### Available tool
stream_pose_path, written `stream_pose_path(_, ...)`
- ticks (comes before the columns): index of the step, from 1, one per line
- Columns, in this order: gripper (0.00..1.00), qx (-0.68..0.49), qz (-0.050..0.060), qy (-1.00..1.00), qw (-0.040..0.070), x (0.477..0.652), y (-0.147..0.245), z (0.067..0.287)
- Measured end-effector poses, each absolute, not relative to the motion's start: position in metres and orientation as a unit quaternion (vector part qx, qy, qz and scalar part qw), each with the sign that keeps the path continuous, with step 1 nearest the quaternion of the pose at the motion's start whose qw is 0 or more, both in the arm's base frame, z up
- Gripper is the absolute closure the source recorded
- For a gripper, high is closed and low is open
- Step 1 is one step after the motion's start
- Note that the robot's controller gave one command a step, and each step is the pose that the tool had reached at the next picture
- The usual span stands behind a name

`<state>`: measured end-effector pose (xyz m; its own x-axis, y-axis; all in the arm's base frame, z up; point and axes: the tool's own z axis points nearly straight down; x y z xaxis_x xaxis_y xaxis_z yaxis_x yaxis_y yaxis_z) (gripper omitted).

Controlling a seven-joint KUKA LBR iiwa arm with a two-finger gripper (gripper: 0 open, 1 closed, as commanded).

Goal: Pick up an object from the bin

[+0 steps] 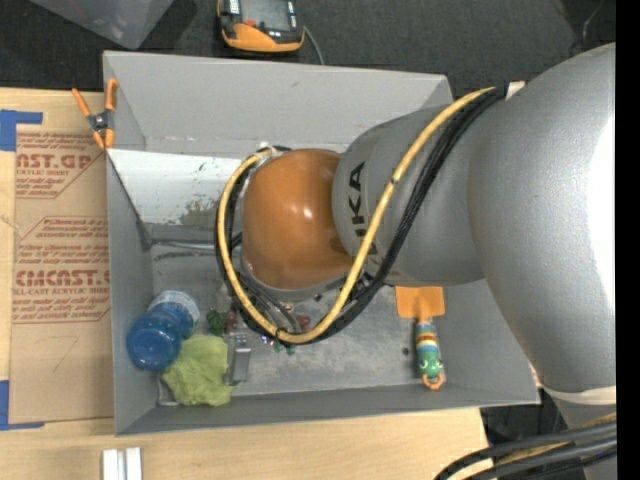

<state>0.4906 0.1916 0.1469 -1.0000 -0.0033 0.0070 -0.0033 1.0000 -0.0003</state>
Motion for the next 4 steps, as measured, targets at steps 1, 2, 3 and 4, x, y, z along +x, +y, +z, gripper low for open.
stream_pose_path(1,0.00,0.000,-0.001,-1.000,0.000,0.493,0.190,0.151)
stream_pose_path(2,0.00,0.049,0.000,-0.999,0.000,0.554,0.122,0.069)
stream_pose_path(3,0.00,0.052,-0.004,-0.999,-0.005,0.562,0.121,0.071)
stream_pose_path(4,0.00,0.051,-0.003,-0.999,-0.004,0.557,0.125,0.072)
